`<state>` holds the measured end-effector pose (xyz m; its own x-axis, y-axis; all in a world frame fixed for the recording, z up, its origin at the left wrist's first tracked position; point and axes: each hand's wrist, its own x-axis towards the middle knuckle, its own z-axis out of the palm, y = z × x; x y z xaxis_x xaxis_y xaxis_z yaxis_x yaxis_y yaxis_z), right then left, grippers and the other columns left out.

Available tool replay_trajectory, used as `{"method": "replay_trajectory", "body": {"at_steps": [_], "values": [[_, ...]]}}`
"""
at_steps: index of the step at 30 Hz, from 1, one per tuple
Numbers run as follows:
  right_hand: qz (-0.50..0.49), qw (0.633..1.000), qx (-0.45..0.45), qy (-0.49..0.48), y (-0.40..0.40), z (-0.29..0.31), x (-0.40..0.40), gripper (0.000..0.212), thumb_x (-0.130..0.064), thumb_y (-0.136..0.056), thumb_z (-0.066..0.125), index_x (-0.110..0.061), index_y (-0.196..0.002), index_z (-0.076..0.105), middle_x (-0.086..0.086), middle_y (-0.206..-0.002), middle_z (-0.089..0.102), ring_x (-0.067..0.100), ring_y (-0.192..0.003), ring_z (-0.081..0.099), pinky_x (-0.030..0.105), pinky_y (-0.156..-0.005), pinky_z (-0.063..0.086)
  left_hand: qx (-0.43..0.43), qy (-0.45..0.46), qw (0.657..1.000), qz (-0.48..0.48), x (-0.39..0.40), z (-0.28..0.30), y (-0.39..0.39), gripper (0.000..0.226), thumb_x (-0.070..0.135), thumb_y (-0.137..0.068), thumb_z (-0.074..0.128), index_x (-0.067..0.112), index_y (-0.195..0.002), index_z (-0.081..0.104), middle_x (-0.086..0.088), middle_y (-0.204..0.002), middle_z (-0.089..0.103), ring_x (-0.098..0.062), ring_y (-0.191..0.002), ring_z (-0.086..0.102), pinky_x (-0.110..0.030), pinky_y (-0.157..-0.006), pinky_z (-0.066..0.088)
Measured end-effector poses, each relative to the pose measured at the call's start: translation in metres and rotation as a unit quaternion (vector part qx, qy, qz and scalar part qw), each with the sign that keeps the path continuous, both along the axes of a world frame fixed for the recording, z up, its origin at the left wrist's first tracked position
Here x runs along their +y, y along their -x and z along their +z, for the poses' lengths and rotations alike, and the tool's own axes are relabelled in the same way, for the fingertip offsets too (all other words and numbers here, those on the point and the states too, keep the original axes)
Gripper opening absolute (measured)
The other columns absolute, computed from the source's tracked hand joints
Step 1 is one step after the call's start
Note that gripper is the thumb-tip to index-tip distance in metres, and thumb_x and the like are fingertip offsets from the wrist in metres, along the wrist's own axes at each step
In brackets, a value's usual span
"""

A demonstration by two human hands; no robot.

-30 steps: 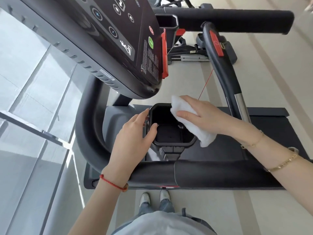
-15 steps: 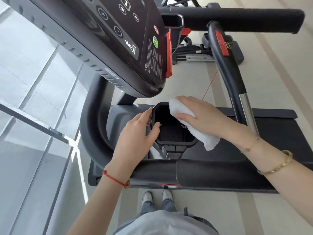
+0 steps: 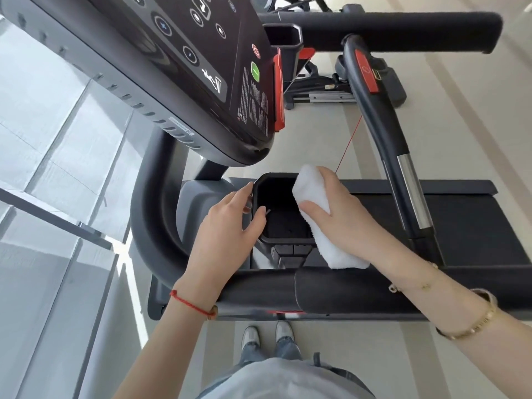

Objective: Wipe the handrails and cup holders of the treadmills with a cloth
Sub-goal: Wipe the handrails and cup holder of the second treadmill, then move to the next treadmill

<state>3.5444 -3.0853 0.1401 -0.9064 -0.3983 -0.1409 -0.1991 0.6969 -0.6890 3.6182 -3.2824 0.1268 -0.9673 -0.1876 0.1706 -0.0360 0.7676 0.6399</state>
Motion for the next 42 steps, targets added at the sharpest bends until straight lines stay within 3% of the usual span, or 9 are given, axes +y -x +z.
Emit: {"method": "replay_trajectory", "body": {"at_steps": [6,9,15,17,23,27,32,38,42], "values": [[-0.014,0.999,-0.024,-0.032,0.015,0.009,-0.013,0.062,-0.04,-0.099,0.047,-0.02,-0.15,0.019,0.011,-0.141,0.045,0.027,-0.124,0.045,0.027,-0.085,0.03,-0.004,0.01,1.0,0.001,0.002,0.001,-0.001,0.052,0.041,-0.094,0.05,0.019,-0.141,0.05,0.006,-0.103,0.065,-0.007,-0.091,0.057,-0.026,-0.082,0.051],[-0.015,0.999,-0.035,-0.03,0.017,0.014,-0.012,0.061,-0.044,-0.098,0.048,-0.022,-0.149,0.023,0.01,-0.136,0.048,0.027,-0.118,0.048,0.028,-0.083,0.032,-0.005,0.027,1.0,0.001,0.003,0.001,-0.002,0.053,0.039,-0.095,0.05,0.015,-0.143,0.048,0.0,-0.106,0.066,-0.016,-0.093,0.06,-0.027,-0.079,0.048],[-0.066,0.995,-0.077,-0.014,-0.033,0.016,0.013,0.062,-0.051,-0.094,0.05,-0.022,-0.143,0.027,0.009,-0.124,0.052,0.02,-0.095,0.051,0.03,-0.071,0.038,0.0,0.044,0.999,0.017,0.006,0.003,-0.009,0.05,0.036,-0.097,0.052,0.015,-0.142,0.049,-0.002,-0.122,0.064,-0.019,-0.108,0.058,-0.021,-0.081,0.041],[-0.064,0.995,-0.066,-0.024,-0.042,0.02,0.017,0.058,-0.052,-0.093,0.05,-0.022,-0.139,0.032,0.007,-0.119,0.053,0.02,-0.095,0.053,0.028,-0.068,0.039,0.013,0.041,0.999,0.008,0.007,0.006,-0.013,0.048,0.034,-0.097,0.054,0.015,-0.141,0.05,-0.001,-0.125,0.061,-0.017,-0.113,0.056,-0.019,-0.085,0.039],[-0.084,0.995,0.058,0.0,-0.064,0.036,0.026,0.044,-0.048,-0.093,0.054,-0.035,-0.132,0.038,-0.017,-0.1,0.05,0.005,-0.085,0.05,0.013,-0.066,0.036,0.069,0.041,0.996,-0.05,0.007,0.025,-0.028,0.041,0.031,-0.096,0.055,0.018,-0.135,0.056,0.005,-0.13,0.057,-0.017,-0.116,0.054,-0.036,-0.096,0.049],[-0.12,0.982,0.146,0.005,-0.093,0.046,0.033,0.049,-0.045,-0.093,0.056,-0.041,-0.137,0.034,-0.016,-0.121,0.051,0.002,-0.101,0.045,0.023,-0.082,0.038,0.08,0.042,0.989,-0.117,0.007,0.038,-0.037,0.041,0.03,-0.096,0.057,0.019,-0.135,0.056,0.004,-0.121,0.062,-0.018,-0.1,0.058,-0.031,-0.082,0.051],[-0.175,0.972,0.154,-0.002,-0.154,0.057,0.039,0.054,-0.046,-0.092,0.056,-0.048,-0.139,0.029,-0.019,-0.139,0.044,0.01,-0.12,0.047,0.03,-0.095,0.039,0.088,0.032,0.973,-0.213,0.008,0.049,-0.052,0.04,0.028,-0.095,0.057,0.019,-0.135,0.056,0.006,-0.123,0.062,-0.017,-0.1,0.06,-0.03,-0.086,0.05],[-0.295,0.946,0.134,-0.015,-0.242,0.045,0.042,0.053,-0.048,-0.093,0.052,-0.05,-0.14,0.027,-0.024,-0.136,0.043,0.01,-0.118,0.048,0.034,-0.094,0.043,0.082,0.022,0.933,-0.349,0.026,0.049,-0.078,0.037,0.026,-0.096,0.057,0.017,-0.131,0.059,0.005,-0.12,0.063,-0.014,-0.099,0.06,-0.038,-0.085,0.054],[-0.37,0.921,0.122,-0.027,-0.294,0.028,0.048,0.052,-0.05,-0.094,0.049,-0.048,-0.141,0.027,-0.023,-0.135,0.045,0.005,-0.111,0.048,0.027,-0.085,0.039,0.079,0.008,0.9,-0.429,0.049,0.045,-0.097,0.037,0.028,-0.095,0.055,0.014,-0.129,0.061,0.003,-0.12,0.064,-0.015,-0.105,0.061,-0.028,-0.088,0.05]]}}
